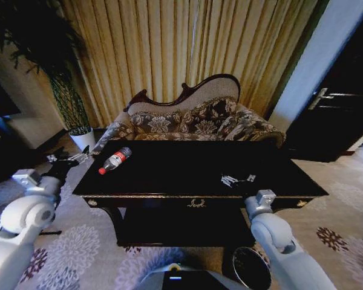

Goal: Move to the front of the table and place the trash on the table into the trash bin.

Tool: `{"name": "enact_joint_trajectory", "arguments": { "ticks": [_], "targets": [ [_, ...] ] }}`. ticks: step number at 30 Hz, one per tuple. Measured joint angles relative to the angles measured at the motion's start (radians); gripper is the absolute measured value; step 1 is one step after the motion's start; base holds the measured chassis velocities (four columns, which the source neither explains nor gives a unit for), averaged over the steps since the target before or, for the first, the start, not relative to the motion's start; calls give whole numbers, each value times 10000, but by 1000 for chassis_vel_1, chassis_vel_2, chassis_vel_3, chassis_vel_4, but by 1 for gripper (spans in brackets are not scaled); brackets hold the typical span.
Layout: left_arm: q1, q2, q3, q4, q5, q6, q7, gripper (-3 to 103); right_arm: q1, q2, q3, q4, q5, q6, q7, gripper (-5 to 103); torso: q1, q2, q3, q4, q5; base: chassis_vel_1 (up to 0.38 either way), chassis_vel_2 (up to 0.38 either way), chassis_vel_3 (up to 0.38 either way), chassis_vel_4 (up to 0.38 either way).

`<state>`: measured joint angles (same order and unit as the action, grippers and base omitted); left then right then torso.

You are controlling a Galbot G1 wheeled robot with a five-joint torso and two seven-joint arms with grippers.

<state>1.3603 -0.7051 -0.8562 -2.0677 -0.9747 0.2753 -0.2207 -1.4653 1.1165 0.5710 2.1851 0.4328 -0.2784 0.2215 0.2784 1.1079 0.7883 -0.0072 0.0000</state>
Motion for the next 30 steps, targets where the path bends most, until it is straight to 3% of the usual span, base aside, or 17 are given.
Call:
{"name": "enact_joint_trajectory", "arguments": {
  "ticks": [5,7,9,10,13,17,18,23,30],
  "targets": [
    [-885,624,813,574,-770,837,-150,100,-58,177,-25,-127,-216,106,1,100,0,0,0,-2,-1,0,0,0,0],
    [-1059,854,990,771,-997,1091,6,100,-58,231,-57,-195,-271,135,2,100,0,0,0,-1,-3,0,0,0,0],
    [-1282,1222,1160,1080,-1226,1335,651,100,-45,298,-131,-315,-364,192,2,100,0,0,0,0,1,0,0,0,0],
    [-1282,1222,1160,1080,-1226,1335,651,100,-45,298,-131,-315,-364,192,2,100,0,0,0,0,1,0,0,0,0],
    [-1365,1542,1196,1278,-1222,1479,1652,100,20,304,-202,-446,-403,239,2,100,0,0,0,0,-1,0,0,0,0],
    [-1394,1692,1208,1333,-1102,1925,2108,100,128,238,-311,-529,-408,256,2,100,0,0,0,1,-1,0,0,0,0],
    [-1394,1692,1208,1333,-1102,1925,2108,100,128,238,-311,-529,-408,256,2,100,0,0,0,1,-1,0,0,0,0],
    [-1693,1926,1399,1628,-1058,3014,2402,100,262,198,-481,-612,-420,294,2,100,0,0,0,1,-2,0,0,0,0],
    [-2311,2106,1841,1887,-1058,3445,2652,100,105,283,-562,-642,-577,411,-33,100,0,0,0,-1,-1,0,0,0,0]
  ]
}}
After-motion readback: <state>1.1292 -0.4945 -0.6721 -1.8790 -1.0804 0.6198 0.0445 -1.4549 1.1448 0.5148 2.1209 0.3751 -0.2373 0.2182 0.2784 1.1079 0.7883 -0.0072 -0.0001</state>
